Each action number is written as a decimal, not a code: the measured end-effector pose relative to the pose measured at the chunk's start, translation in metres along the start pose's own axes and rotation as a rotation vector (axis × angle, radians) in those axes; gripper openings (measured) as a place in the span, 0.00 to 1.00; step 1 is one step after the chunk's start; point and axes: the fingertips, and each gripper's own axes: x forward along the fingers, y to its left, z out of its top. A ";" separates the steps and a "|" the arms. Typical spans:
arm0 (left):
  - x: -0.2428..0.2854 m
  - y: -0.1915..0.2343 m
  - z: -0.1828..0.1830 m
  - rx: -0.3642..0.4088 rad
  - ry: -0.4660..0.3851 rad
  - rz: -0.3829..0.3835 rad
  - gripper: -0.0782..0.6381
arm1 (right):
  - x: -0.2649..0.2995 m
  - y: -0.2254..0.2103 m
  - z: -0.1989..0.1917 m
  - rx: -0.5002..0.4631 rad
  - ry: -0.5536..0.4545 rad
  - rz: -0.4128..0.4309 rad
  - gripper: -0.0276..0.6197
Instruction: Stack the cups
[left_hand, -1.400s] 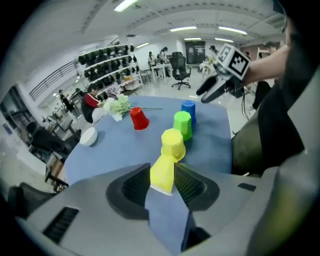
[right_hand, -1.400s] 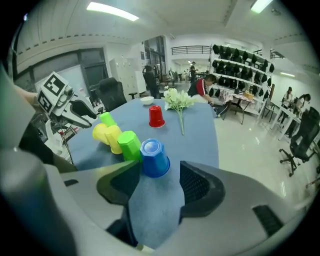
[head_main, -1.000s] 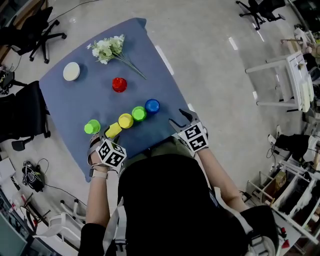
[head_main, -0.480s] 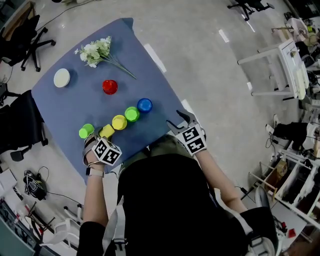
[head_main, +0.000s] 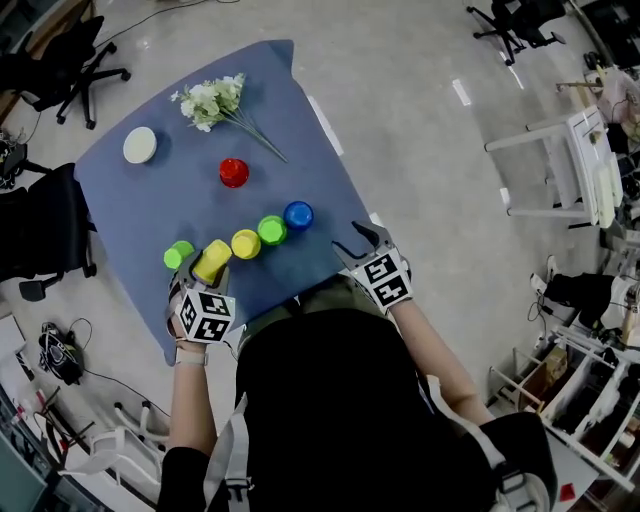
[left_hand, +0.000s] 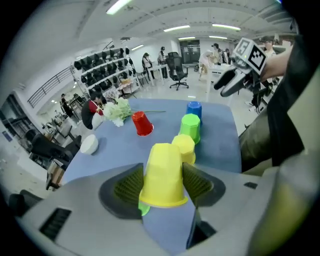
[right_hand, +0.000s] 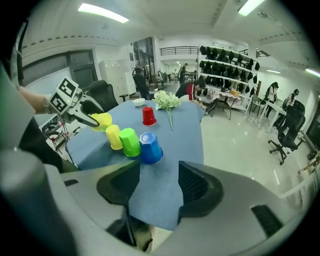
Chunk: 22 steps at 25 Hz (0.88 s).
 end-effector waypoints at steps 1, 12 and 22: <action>-0.006 0.002 0.005 -0.023 -0.029 0.012 0.46 | 0.001 -0.001 0.002 -0.006 -0.003 0.004 0.43; -0.024 0.005 0.078 -0.274 -0.447 -0.004 0.46 | 0.005 -0.004 0.009 -0.044 -0.017 0.019 0.43; -0.001 -0.019 0.112 -0.273 -0.596 -0.062 0.46 | -0.010 -0.009 -0.005 -0.022 0.003 -0.003 0.43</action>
